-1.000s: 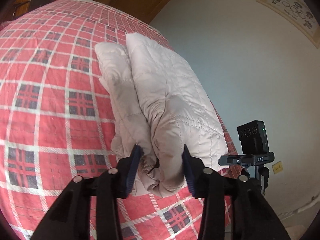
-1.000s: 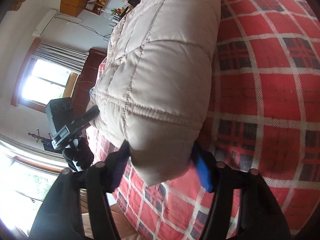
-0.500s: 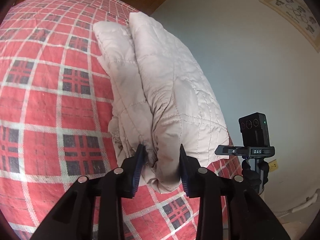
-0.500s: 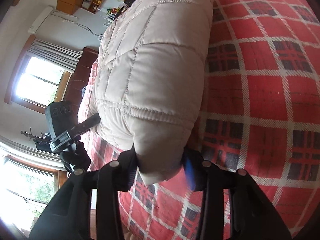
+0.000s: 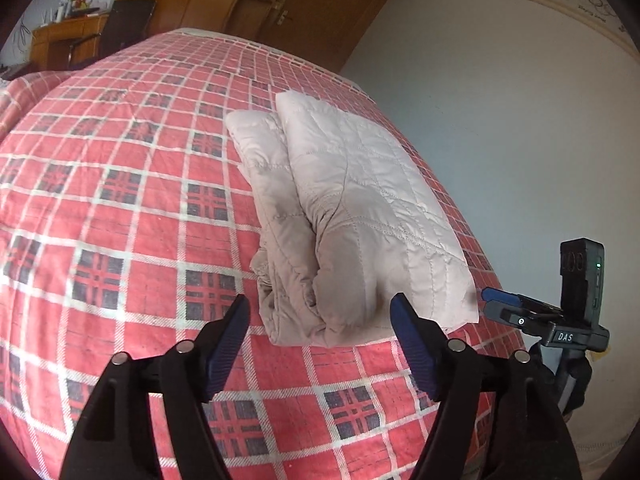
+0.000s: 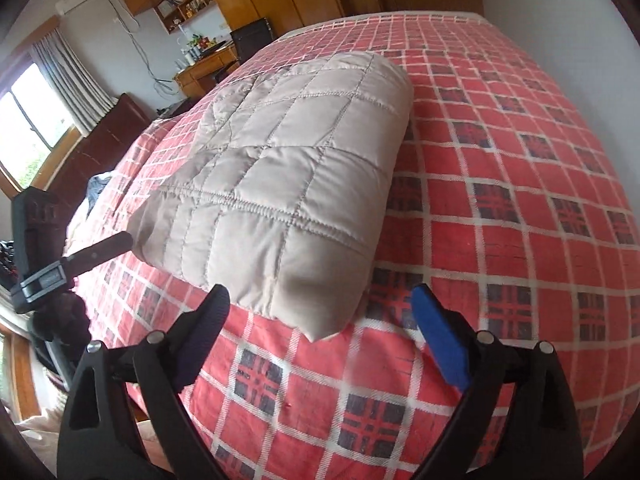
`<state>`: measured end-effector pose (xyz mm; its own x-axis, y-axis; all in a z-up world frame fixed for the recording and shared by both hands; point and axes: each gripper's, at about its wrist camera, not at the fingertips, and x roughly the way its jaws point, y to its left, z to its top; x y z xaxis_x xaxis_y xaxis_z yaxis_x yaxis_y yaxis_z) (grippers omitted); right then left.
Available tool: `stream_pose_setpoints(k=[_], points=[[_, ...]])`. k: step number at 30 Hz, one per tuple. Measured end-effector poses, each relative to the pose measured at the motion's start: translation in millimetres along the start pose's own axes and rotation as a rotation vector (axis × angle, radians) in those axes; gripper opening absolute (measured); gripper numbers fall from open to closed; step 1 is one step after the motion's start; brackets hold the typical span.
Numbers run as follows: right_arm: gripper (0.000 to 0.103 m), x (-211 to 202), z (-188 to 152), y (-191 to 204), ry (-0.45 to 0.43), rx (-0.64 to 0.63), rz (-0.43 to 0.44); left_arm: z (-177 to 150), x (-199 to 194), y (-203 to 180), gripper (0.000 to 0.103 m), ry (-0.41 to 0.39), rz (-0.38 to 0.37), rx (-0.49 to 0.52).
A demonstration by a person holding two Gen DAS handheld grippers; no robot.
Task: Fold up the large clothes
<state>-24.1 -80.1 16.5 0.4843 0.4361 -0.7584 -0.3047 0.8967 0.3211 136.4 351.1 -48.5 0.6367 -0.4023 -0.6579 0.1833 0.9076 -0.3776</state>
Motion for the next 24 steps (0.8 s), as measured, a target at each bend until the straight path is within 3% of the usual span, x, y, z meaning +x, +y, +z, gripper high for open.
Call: stream_pose_setpoints(k=[5,15,24], points=[[0.095,-8.9,-4.2,14.6,-0.039,-0.003,-0.086,-7.1,-15.1,-24.7,0.089,-0.027,0.135,0.079],[0.098,-16.9,-11.6,31.2,-0.098,-0.016,-0.238,-14.4,-23.9,-48.1,0.096,-0.073,0.271,0.117],[0.1,-19.2,-14.2,42.4,-0.12,-0.026,-0.287,-18.3,-29.4,-53.9,0.096,-0.095,0.294,0.122]])
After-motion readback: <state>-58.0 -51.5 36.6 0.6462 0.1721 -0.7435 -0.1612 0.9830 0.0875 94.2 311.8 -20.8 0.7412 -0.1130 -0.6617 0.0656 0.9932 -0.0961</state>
